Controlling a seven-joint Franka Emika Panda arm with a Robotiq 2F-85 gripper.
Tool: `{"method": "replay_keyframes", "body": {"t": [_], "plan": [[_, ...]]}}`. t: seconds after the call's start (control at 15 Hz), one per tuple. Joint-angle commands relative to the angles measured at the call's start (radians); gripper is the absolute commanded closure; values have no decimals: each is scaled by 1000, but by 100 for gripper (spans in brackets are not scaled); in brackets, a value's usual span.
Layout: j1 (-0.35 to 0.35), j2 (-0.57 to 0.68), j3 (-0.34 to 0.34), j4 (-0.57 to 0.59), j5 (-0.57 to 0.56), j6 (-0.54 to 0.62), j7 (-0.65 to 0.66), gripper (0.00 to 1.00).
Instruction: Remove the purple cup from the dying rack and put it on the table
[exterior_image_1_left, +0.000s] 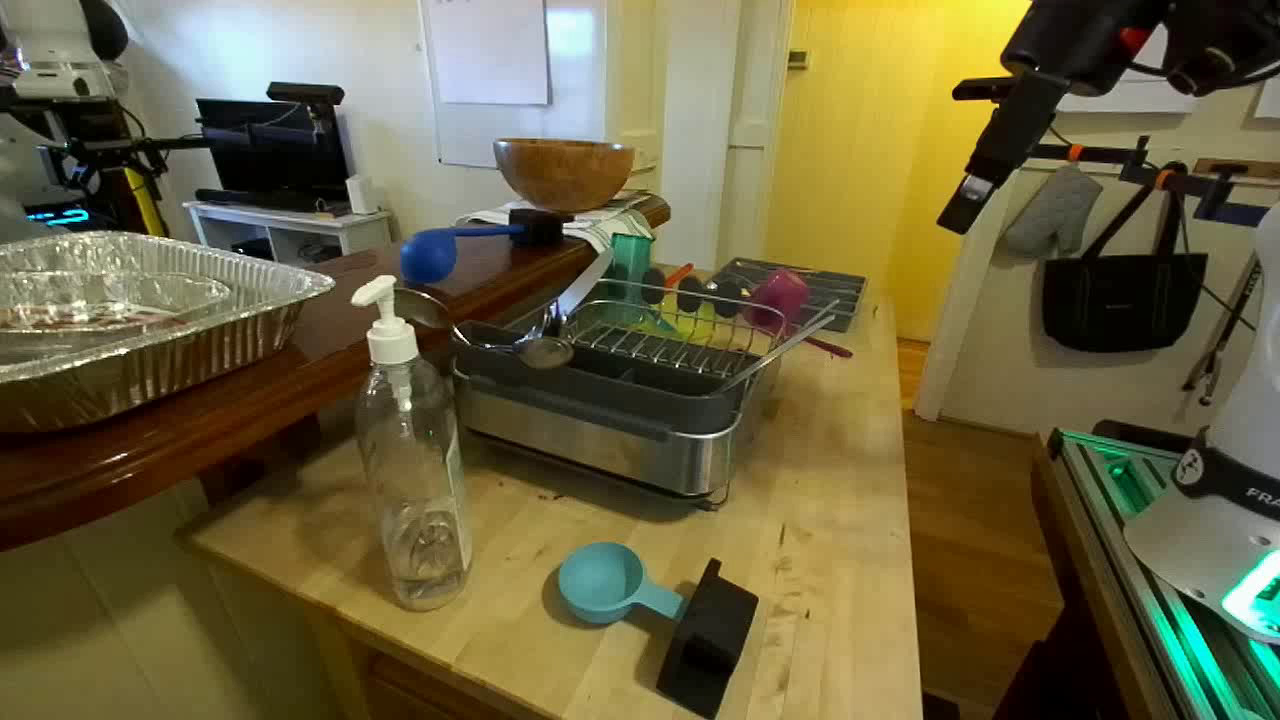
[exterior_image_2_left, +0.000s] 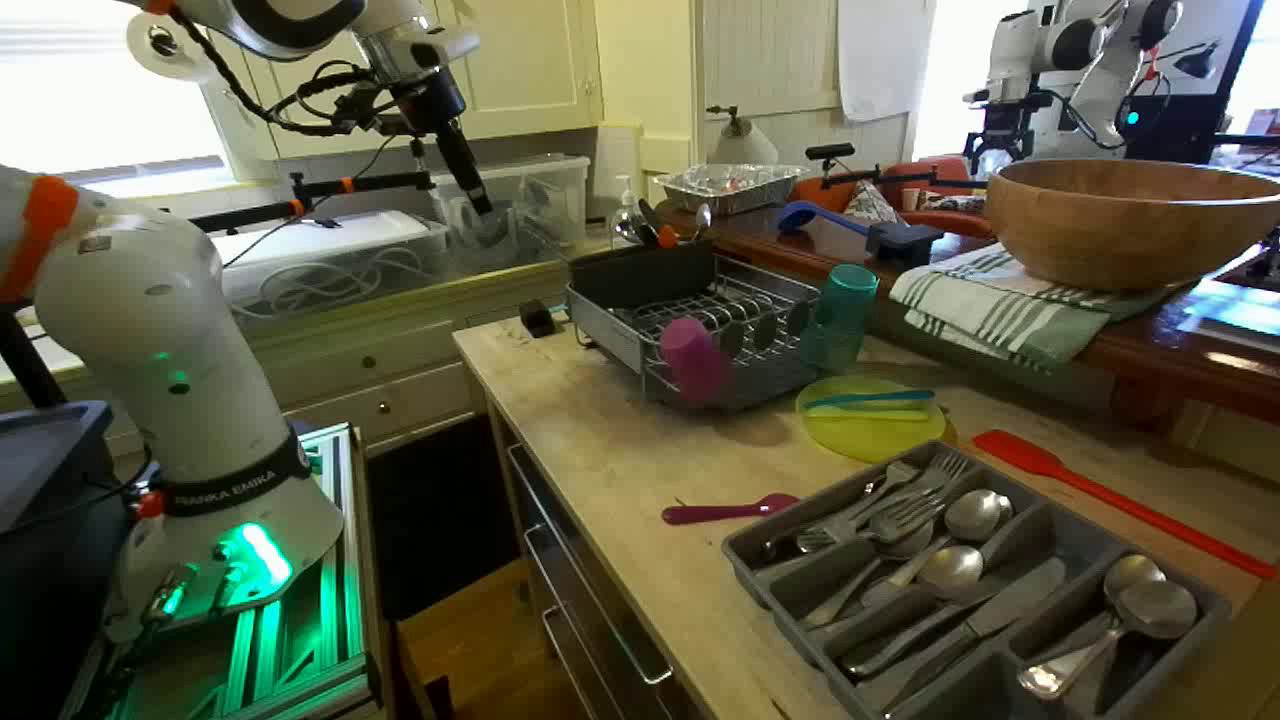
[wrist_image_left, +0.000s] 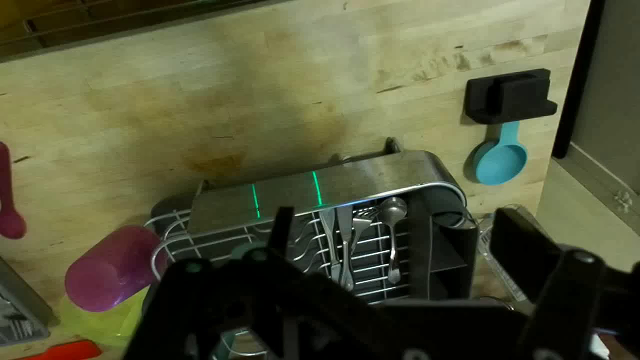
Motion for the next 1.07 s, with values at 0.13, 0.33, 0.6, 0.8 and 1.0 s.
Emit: {"method": "replay_keyframes", "body": {"t": [0.13,0.33,0.6,0.8,1.0], "plan": [[-3,3,1,-4,2,-2,-2,0],[-3,3,1,-4,2,-2,-2,0],[-94,48,14,1,-59,49,41,0],[-200,104,-6,1,-98,123,84,0],[-296,187,-20,0,-129,226,121,0]]}}
